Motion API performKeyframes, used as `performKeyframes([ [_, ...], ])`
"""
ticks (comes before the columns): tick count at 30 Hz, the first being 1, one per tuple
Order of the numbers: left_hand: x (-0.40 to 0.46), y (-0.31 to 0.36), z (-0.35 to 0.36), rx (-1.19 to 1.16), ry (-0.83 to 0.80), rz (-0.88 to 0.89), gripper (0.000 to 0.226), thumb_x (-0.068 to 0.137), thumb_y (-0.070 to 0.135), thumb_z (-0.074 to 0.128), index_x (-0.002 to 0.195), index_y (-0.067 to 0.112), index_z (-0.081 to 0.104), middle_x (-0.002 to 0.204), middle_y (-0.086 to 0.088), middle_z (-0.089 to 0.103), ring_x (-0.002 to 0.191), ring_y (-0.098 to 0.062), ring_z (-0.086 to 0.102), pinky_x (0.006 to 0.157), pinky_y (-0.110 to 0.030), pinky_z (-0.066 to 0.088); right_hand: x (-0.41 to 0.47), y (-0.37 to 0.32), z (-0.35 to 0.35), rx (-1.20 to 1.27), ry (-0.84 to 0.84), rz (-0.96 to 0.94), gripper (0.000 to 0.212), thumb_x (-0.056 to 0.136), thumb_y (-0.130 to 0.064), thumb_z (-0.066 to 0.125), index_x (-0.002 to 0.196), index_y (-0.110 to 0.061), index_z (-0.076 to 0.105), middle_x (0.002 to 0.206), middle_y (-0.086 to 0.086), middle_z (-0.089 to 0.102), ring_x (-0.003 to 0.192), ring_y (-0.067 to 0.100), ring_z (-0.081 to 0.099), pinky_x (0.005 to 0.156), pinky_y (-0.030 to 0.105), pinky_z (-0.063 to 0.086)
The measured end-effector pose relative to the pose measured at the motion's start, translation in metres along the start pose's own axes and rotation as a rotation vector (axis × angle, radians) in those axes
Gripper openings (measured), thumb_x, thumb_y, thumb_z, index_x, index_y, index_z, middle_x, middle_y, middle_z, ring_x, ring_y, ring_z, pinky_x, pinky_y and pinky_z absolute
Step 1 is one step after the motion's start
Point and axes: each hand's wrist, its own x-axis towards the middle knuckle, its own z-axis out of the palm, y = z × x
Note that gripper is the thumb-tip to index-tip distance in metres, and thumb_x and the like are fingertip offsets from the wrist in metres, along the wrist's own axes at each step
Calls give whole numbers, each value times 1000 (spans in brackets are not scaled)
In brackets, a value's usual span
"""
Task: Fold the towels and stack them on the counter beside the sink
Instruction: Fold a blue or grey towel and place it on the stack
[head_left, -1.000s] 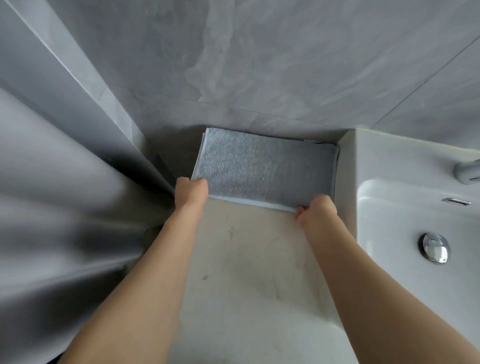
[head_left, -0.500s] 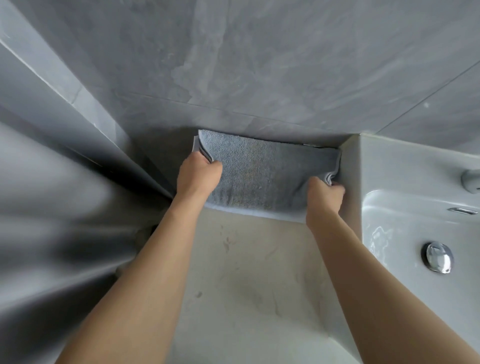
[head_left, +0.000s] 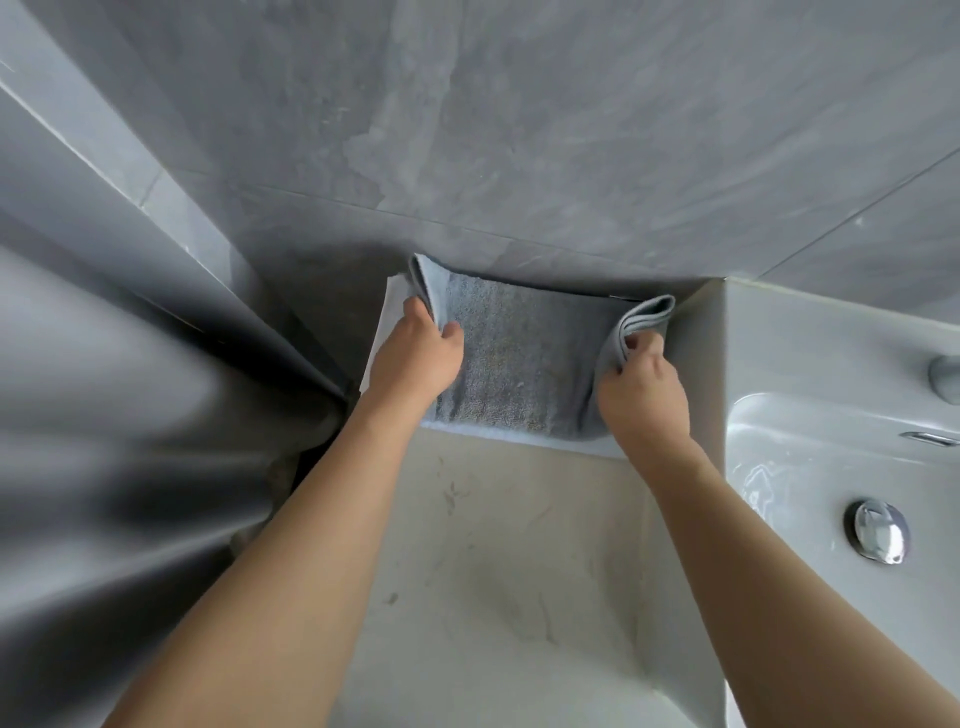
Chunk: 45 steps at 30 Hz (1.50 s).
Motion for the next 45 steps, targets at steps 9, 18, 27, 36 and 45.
performKeyframes([
  [9, -41, 29, -33, -327, 7, 106, 29, 83, 16, 37, 82, 40, 52, 61, 9, 44, 42, -12, 38, 37, -25, 29, -29, -2, -42, 90, 115, -160, 18, 84, -18, 44, 68, -16, 36, 67, 0, 45, 61, 22, 41, 53, 34, 25],
  [18, -171, 73, -25, -703, 45, 101, 26, 83, 13, 44, 91, 30, 62, 78, -6, 55, 60, -14, 50, 57, -32, 39, -112, 57, -111, 212, 243, -238, 12, 78, -12, 44, 70, -20, 39, 59, -7, 43, 55, 13, 39, 47, 31, 24],
  [27, -289, 152, 53, -713, -139, 233, 34, 83, 10, 47, 82, 38, 65, 73, 3, 65, 67, -15, 60, 62, -32, 47, -156, 182, -175, 257, 320, -226, 10, 80, -13, 47, 84, -18, 54, 62, -7, 53, 60, 18, 48, 51, 32, 32],
  [36, -369, 227, 147, -711, -213, 237, 25, 74, 18, 47, 85, 31, 64, 83, -10, 65, 74, -20, 59, 69, -35, 45, -165, 306, -242, 286, 305, -137, 10, 80, -11, 47, 84, -11, 57, 66, 2, 57, 68, 29, 52, 58, 38, 41],
  [45, -391, 293, 202, -625, -281, 326, 28, 74, 21, 46, 96, 23, 62, 96, -18, 65, 76, -23, 59, 70, -36, 45, -155, 376, -287, 345, 411, -31, 11, 79, -16, 46, 80, -19, 57, 65, -6, 57, 64, 12, 51, 53, 31, 37],
])
